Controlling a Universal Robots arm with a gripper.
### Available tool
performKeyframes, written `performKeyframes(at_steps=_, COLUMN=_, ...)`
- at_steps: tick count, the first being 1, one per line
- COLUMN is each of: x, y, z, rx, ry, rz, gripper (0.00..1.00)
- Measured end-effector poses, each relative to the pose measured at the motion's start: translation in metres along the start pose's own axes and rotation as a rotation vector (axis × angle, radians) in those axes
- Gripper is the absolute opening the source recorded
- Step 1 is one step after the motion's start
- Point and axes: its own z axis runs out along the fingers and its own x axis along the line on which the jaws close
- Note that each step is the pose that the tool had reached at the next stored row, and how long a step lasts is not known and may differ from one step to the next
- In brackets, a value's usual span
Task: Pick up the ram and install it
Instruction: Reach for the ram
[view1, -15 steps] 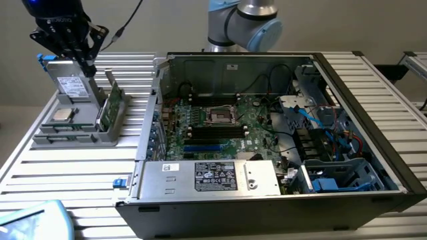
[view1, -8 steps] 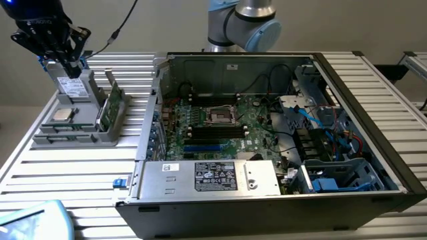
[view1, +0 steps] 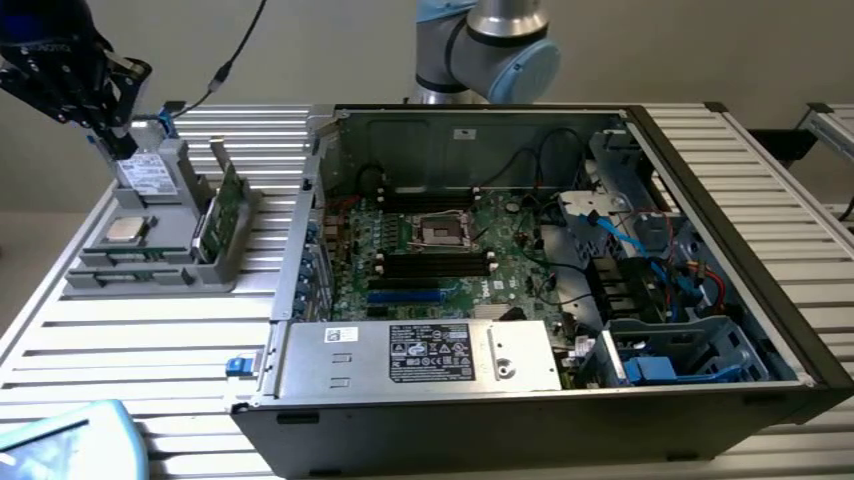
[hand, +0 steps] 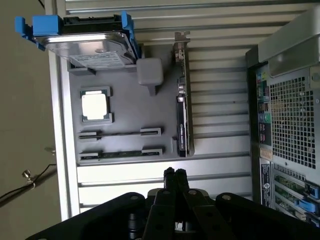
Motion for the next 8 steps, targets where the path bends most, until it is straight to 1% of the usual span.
performKeyframes(at_steps=2, x=0.005, y=-0.0004, z=0.0008, rx=0.0001, ry=0.0008, rz=0.000, gripper=0.11)
performKeyframes(at_steps=6, x=0.021, y=-0.0016, z=0.0023, rx=0.0001, ry=0.0009, rz=0.000, gripper=0.11)
performKeyframes(at_steps=8, x=0.028, y=-0.0021, z=0.0027, rx=0.0001, ry=0.0020, rz=0.000, gripper=0.11)
